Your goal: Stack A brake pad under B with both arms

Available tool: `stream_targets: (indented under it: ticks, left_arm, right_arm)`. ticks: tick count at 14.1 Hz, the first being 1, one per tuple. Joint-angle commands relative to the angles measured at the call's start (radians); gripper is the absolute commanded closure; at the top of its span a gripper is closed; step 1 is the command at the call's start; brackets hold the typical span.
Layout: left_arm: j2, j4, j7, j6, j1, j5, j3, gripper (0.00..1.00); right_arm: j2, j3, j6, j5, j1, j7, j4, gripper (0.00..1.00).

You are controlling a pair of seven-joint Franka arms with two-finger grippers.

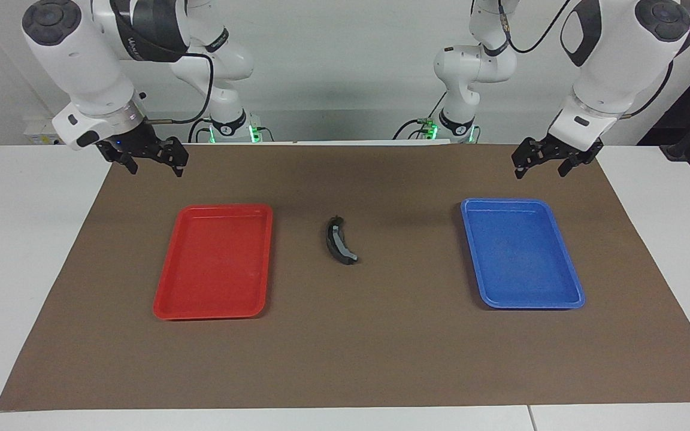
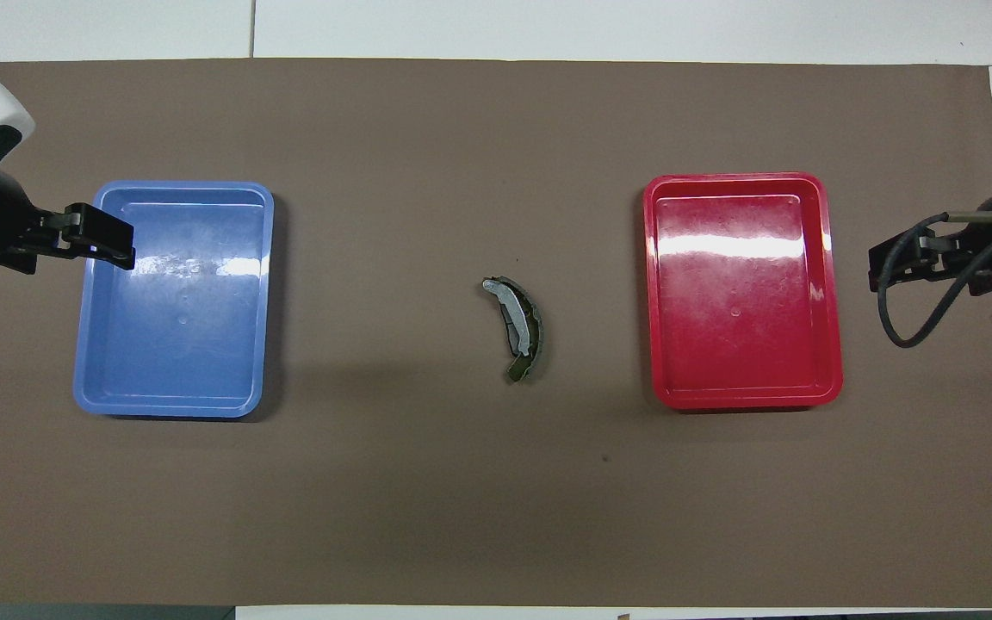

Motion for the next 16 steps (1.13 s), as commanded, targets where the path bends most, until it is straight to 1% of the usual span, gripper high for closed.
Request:
stream_targets:
  ticks: [1, 3, 7, 10, 16]
  left_arm:
    - [-0.058, -0.024, 0.014, -0.012, 0.025, -0.016, -0.012, 0.0]
    - [-0.064, -0.024, 0.012, -0.009, 0.061, -0.016, -0.041, 0.0]
    - [-0.072, -0.032, -0.002, 0.0, 0.054, -0.014, -0.038, 0.01]
    - [-0.073, -0.032, -0.02, 0.0, 0.038, -0.014, -0.04, 0.01]
    - [-0.067, -0.03, -0.006, 0.004, 0.058, -0.014, -0.047, 0.01]
  right_arm:
    - [-0.023, -0.017, -0.002, -0.014, -0.004, -0.018, -0.025, 0.0]
    - [-0.028, -0.021, -0.007, -0.012, -0.003, -0.018, -0.025, 0.0]
    - [-0.049, -0.049, -0.008, -0.006, 0.0, -0.019, -0.025, 0.0]
    - [-0.063, -0.096, -0.018, 0.003, 0.0, -0.071, -0.045, 0.0]
    - [-0.06, -0.101, -0.016, 0.005, 0.0, -0.084, -0.033, 0.0]
